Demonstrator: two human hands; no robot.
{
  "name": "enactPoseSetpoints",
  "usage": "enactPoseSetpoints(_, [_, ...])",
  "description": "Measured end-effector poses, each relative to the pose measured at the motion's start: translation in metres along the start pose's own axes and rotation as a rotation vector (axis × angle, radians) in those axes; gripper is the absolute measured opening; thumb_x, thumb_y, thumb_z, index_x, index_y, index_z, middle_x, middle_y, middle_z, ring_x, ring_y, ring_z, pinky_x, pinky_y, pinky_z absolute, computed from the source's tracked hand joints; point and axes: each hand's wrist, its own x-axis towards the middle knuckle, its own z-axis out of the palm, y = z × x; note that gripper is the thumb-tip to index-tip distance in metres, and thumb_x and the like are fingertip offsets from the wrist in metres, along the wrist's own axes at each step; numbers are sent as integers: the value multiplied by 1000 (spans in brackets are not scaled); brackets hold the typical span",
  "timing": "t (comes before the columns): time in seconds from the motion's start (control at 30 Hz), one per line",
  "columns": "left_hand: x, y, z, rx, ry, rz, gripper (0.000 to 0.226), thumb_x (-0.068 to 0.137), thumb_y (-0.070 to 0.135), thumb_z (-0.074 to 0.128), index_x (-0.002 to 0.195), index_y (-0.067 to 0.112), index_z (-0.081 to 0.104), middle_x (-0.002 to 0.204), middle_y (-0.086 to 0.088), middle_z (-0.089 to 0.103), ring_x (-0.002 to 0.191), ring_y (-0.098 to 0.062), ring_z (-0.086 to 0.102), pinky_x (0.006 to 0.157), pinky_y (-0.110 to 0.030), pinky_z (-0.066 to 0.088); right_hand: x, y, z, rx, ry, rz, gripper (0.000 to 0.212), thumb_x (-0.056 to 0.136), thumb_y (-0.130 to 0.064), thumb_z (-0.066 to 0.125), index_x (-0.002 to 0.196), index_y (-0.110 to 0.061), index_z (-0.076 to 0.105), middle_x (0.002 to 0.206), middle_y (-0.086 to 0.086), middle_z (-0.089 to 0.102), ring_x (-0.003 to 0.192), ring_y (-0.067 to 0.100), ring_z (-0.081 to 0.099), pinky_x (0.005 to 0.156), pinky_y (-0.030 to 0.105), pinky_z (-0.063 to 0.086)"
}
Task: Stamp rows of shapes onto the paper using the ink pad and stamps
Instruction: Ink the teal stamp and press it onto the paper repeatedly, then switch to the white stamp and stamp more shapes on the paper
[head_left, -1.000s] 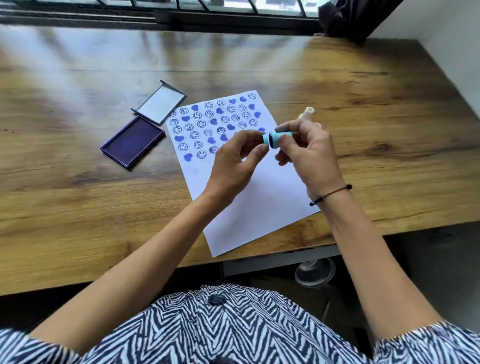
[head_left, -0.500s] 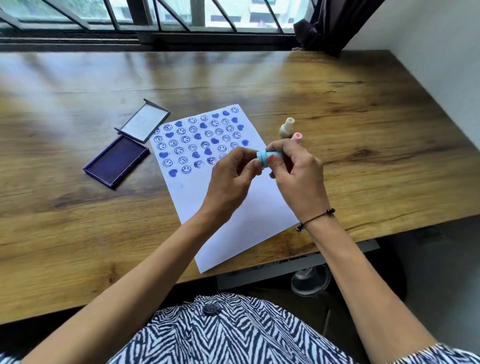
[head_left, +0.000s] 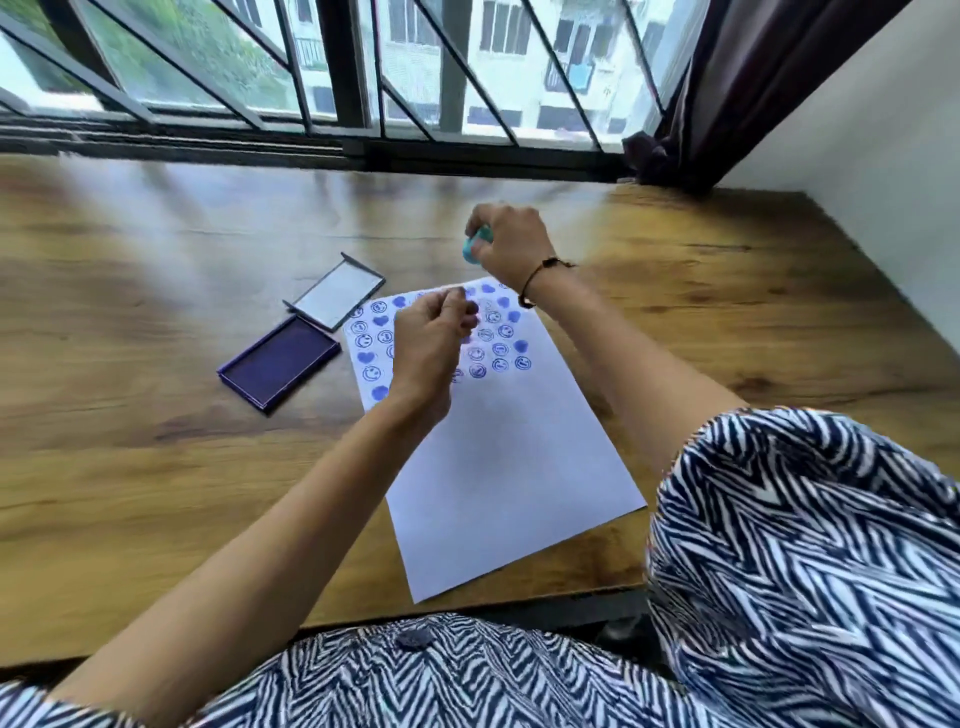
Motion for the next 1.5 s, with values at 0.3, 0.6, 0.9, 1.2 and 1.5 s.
enactPoseSetpoints(0.3, [9,-20,-21,64,85,-40,21,92,14,42,97,8,62,81,-2,63,66,-8,54,59,-15,44,37,0,46,-203,-209,-95,29,82,-8,54,111,-4,57,118,23,57,108,38,53,89,37,45])
enactPoseSetpoints(0.6, [3,-29,-6,-6,-35,-75,17,92,9,42,97,9,58,76,-1,60,68,-10,54,58,-13,43,-19,49,-43,-260,-150,224,36,81,-24,63,111,-4,58,119,20,61,111,35,54,91,38,45])
enactPoseSetpoints(0.9, [-29,-33,17,-26,-227,-128,19,86,6,46,82,17,61,75,-2,60,69,-12,54,70,-21,44,-117,78,-47,-163,-145,420,14,76,-8,56,89,-6,62,83,12,63,92,33,58,73,33,45])
enactPoseSetpoints(1.2, [-34,-11,-30,106,-249,-39,24,81,19,63,105,20,63,89,-2,68,79,-6,62,82,-25,50,-121,-2,-11,931,-143,331,10,75,-3,70,73,-12,68,60,3,66,51,11,61,52,19,54])
enactPoseSetpoints(1.5, [-31,-2,-123,56,106,32,7,77,24,68,81,19,70,64,7,70,60,-5,61,60,-19,52,-97,-85,48,1069,-295,187,13,78,2,64,73,-10,66,54,2,63,49,10,52,50,17,43])
